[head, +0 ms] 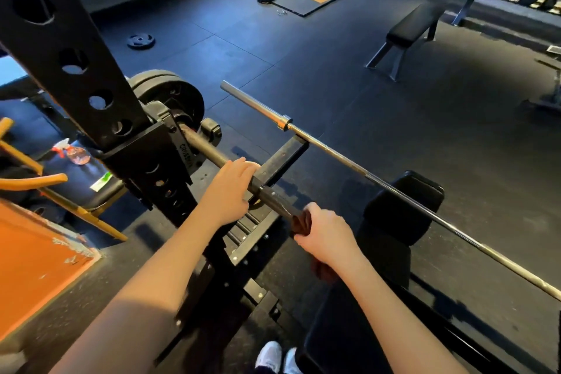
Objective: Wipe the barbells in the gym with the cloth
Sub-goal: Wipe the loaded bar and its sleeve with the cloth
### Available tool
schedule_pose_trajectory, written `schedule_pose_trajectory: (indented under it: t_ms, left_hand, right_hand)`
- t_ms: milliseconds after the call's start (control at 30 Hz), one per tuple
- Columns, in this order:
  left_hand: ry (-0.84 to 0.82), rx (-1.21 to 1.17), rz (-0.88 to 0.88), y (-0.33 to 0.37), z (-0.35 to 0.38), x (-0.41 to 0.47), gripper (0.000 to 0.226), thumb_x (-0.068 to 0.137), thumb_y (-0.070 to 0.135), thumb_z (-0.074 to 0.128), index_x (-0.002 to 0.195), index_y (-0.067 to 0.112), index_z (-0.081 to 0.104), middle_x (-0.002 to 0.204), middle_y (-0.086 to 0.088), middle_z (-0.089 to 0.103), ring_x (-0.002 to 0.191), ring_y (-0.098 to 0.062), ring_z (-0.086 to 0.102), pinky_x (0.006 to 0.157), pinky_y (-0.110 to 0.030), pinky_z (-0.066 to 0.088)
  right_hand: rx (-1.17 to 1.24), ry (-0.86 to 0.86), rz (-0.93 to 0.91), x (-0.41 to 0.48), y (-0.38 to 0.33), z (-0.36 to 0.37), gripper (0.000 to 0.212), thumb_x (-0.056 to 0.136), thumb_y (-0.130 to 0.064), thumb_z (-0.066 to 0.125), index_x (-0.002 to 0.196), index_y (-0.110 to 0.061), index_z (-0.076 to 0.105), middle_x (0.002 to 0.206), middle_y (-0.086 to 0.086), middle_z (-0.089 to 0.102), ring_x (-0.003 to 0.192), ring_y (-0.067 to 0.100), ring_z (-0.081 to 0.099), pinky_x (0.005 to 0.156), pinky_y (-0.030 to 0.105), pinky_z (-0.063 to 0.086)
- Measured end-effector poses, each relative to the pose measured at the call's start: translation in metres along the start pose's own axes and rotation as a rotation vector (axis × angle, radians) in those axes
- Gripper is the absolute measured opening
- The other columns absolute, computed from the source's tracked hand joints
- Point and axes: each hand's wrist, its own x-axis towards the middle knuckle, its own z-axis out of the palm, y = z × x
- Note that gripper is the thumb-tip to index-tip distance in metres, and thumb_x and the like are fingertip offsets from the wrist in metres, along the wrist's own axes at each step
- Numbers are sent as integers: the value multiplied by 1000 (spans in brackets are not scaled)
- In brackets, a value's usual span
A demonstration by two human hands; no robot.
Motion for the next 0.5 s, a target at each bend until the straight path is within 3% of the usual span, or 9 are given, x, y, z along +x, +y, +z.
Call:
schedule_pose_trajectory:
  t_ms: [167, 267, 333, 500]
  left_hand:
    - [-67, 154, -42, 5, 0, -1, 75, 74, 10, 73, 141, 4, 39, 148, -11, 38, 143, -30, 24, 117, -36, 18]
    - [-81, 174, -45, 8, -2, -1, 77, 74, 12, 73, 142, 5, 38, 149, -10, 36, 141, -29, 27, 117, -35, 20]
    - [-81, 153, -56, 9, -4, -1, 73, 75, 13, 71, 141, 7, 40, 147, -9, 38, 138, -28, 32, 115, -37, 26]
    - [-162, 27, -104, 5, -20, 9, 42, 98, 18, 44, 139, 8, 47, 143, -8, 45, 135, -26, 37, 113, -37, 28]
  right_hand:
    - [209, -154, -50, 26, -16, -8, 45, 90, -41, 66, 125, -18, 50, 121, 5, 62, 114, 24, 60, 99, 40, 49]
    - [201, -50, -67, -5, 6, -2, 39, 95, -46, 55, 125, -23, 48, 117, 0, 62, 110, 22, 62, 95, 43, 51]
    - [102, 48, -65, -32, 27, 3, 38, 96, -48, 52, 127, -27, 47, 116, -5, 61, 108, 16, 62, 93, 37, 52]
    - [157, 79, -31, -30, 35, 2, 36, 99, -46, 47, 127, -24, 52, 113, -6, 63, 105, 10, 63, 89, 27, 53]
